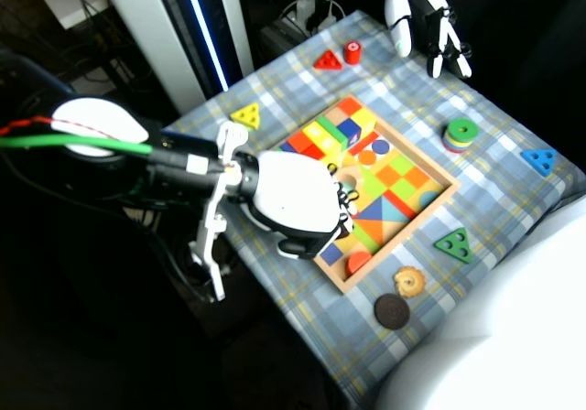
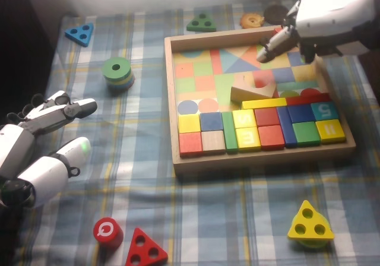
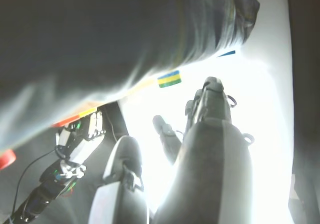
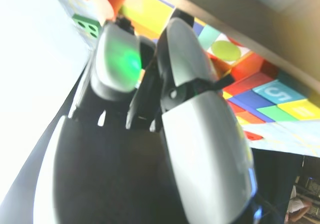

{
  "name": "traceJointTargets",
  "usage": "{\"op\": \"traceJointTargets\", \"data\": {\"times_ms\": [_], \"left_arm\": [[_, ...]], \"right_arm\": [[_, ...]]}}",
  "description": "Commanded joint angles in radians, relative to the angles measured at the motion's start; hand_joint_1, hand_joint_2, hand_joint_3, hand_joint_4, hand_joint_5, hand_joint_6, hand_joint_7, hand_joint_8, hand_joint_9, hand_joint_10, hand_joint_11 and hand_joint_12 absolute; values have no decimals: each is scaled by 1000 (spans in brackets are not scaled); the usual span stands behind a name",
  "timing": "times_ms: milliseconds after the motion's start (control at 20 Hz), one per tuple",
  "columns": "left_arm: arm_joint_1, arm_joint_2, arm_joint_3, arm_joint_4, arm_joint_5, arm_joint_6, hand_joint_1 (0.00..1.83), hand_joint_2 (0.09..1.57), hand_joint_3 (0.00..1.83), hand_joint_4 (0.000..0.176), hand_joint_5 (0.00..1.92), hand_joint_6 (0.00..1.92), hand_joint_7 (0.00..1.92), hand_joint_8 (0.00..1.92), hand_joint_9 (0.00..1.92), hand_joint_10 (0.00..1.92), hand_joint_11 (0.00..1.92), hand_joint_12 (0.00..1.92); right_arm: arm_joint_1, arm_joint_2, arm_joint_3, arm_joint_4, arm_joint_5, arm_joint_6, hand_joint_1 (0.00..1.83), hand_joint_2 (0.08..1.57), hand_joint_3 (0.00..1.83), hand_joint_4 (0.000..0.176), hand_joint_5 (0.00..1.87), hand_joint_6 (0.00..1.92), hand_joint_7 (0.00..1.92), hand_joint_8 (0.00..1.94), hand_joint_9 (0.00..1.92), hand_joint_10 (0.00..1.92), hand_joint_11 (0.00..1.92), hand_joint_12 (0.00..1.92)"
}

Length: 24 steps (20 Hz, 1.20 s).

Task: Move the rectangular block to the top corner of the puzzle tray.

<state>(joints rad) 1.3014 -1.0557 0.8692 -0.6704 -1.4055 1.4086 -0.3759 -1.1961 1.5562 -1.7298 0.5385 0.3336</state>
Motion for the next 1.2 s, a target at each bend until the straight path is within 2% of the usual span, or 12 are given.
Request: {"op": "traceJointTargets", "data": {"times_ms": [0,50,200,250,350,550,700,750,800,950,1050,1150], "left_arm": [[-8,6,-2,35,-117,-7,757,1355,0,96,565,2,131,3,76,4,0,0],[-8,7,-2,35,-115,-7,745,1356,0,104,565,2,133,2,80,5,0,0],[-8,8,-1,35,-112,-7,723,1356,0,104,563,1,134,1,80,3,0,0],[-9,8,-2,35,-112,-7,684,1367,4,120,547,0,119,0,68,0,0,0],[-8,9,-1,32,-113,-7,680,1368,2,112,549,3,119,1,70,1,0,0],[-7,11,-4,30,-119,-7,702,1366,0,102,557,4,124,1,77,3,0,0],[-7,11,-4,29,-118,-7,707,1365,0,114,554,1,120,1,78,3,0,0],[-7,11,-4,29,-118,-6,681,1373,2,120,542,2,118,0,75,2,0,0],[-7,11,-4,29,-118,-6,694,1374,2,103,548,4,126,2,76,2,0,0],[-7,11,-4,29,-117,-6,776,1361,0,84,562,5,132,2,75,1,0,0],[-7,11,-4,29,-117,-6,749,1363,0,104,556,2,130,0,73,0,0,0],[-7,11,-4,29,-117,-6,728,1366,0,96,562,3,135,2,83,4,0,0]], "right_arm": [[26,-2,-18,42,2,-17,1530,1200,5,55,503,1,1251,1941,1417,1921,1482,1921],[33,2,-34,41,2,-18,1560,1191,0,36,523,5,1294,1941,1455,1921,1521,1921],[37,34,-80,45,4,-18,1583,1194,1,46,529,3,1166,1941,1469,1921,1547,1921],[37,44,-103,47,11,-16,1588,1185,0,58,537,2,1193,1941,1416,1921,1491,1921],[37,58,-135,47,19,-16,1574,1183,0,71,527,0,1205,1941,1389,1921,1466,1921],[37,77,-173,50,29,-16,1579,1180,0,52,534,0,1209,1941,1375,1921,1437,1921],[34,86,-175,45,29,-15,1605,1173,0,69,531,10,1137,1941,1329,1921,1433,1921],[30,87,-175,42,29,-10,1639,1163,0,42,554,11,1182,1941,1369,1921,1437,1921],[26,87,-175,41,29,-8,1616,1178,0,55,556,6,1067,1941,1316,1921,1405,1921],[20,87,-175,28,29,-7,1623,1161,0,35,568,3,1159,1941,1359,1921,1403,1921],[19,87,-171,11,29,-7,1631,1162,0,38,559,5,1140,1941,1313,1921,1313,1921],[9,80,-158,0,25,-7,1644,1162,0,32,517,1,1175,1941,1358,1921,1408,1921]]}}
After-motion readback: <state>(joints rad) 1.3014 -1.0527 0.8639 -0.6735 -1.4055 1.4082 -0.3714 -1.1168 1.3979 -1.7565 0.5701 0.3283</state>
